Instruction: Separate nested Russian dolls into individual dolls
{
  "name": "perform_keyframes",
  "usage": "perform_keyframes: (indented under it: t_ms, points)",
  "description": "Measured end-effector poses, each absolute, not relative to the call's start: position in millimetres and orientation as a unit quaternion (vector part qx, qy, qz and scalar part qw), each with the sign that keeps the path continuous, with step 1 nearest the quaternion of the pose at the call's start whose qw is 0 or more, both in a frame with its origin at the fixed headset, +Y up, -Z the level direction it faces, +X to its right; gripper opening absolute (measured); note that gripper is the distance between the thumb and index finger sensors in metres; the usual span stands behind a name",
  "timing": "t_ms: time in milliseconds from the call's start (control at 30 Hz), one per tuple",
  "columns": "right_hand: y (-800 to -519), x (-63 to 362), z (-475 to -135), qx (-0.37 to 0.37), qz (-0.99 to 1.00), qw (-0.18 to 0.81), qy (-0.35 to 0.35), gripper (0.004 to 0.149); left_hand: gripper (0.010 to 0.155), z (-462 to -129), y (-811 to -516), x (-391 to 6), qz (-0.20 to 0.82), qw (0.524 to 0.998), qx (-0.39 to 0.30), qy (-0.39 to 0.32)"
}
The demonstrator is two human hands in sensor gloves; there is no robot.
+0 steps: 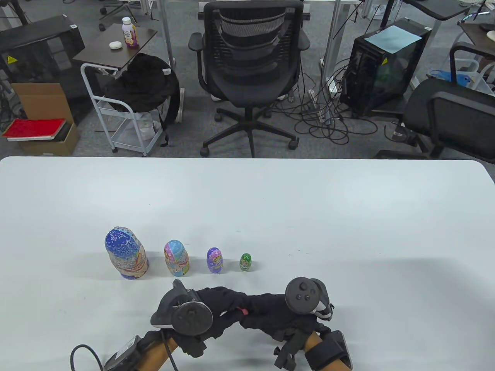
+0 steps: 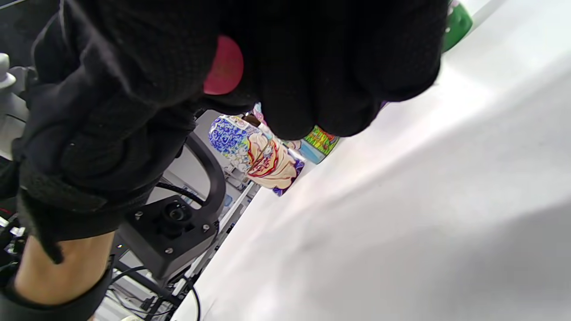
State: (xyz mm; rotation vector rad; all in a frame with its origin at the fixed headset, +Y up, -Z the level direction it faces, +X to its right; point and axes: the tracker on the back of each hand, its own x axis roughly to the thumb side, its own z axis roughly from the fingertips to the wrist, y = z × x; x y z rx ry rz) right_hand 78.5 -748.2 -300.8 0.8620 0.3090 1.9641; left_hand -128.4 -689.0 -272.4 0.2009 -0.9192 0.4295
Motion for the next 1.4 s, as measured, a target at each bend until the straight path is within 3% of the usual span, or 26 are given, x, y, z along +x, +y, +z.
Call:
perform_keyframes:
  t_ms: [200,367,700,1100,1267,1400]
  points:
    - [-746,81,-300,0.348,0.810,0.462,0.099,0.060,0.051,-276,-694,-130,0.242,0.875,0.055,-0.415]
    - [-745,79,-297,0.352,0.831,0.424,0.071,0.060,0.048,-275,-696,-126,0.225,0.888,0.058,-0.398]
    - [-736,77,-293,0.368,0.817,0.441,0.041,0.061,0.045,-284,-696,-140,0.351,0.852,0.022,-0.387]
    - [-738,92,-302,0.336,0.820,0.463,0.018,0.059,0.047,-278,-675,-160,0.282,0.879,0.116,-0.367]
    - [-738,97,-304,0.323,0.817,0.478,0.009,0.060,0.047,-285,-681,-166,0.183,0.924,0.082,-0.326]
    - [-739,98,-305,0.320,0.816,0.481,0.005,0.060,0.048,-296,-706,-161,0.107,0.945,0.027,-0.308]
